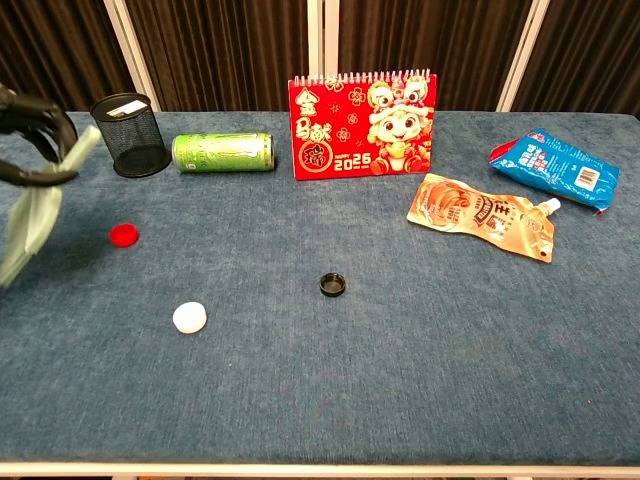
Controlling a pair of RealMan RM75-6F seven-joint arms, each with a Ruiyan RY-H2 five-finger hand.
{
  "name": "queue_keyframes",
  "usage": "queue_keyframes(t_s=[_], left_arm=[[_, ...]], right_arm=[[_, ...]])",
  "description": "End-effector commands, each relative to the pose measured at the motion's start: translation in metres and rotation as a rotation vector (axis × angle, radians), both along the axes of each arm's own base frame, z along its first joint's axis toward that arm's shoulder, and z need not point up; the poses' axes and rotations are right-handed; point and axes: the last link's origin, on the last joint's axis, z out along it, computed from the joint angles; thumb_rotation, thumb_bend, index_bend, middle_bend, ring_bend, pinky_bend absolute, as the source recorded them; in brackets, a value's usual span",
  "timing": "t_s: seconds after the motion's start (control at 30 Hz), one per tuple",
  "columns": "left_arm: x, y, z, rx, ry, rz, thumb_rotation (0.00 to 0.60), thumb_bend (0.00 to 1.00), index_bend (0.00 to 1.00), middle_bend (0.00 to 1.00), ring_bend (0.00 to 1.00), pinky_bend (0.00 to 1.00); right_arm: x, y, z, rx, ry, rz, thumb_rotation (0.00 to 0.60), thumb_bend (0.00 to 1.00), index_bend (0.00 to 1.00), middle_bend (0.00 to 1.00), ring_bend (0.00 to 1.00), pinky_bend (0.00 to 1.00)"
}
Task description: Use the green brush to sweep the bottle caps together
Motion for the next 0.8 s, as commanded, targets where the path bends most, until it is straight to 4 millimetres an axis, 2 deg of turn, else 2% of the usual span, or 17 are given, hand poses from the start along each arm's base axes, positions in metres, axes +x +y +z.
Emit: queue_keyframes(t_s=[0.03,0.53,0.8], left_arm=[[0.000,0.020,-0.005,0.001,-0.055,-0.006,0.600,0.38,0.54,0.58,0.38,0.45],[0.014,0.043,-0.048,-0.144,-0.066,-0.049,0.600,0.38,0.56,0.58,0.38,0.45],[0.049,0.048,-0.070,-0.244,-0.113,-0.153,0.600,0.38,0.56,0.58,0.38,0.44]], right_arm=[[0.001,0.001,0.000,-0.002,0.002,0.001,0.600,0.23,0.02,0.16,0.00,0.00],[0.010,0.005,0.000,-0.010,0.018,-0.013,0.600,0.23,0.02,0.16,0.00,0.00],[0.014,0.007,-0.002,-0.007,0.030,-0.020,0.600,0.23,0.02,0.16,0.00,0.00]])
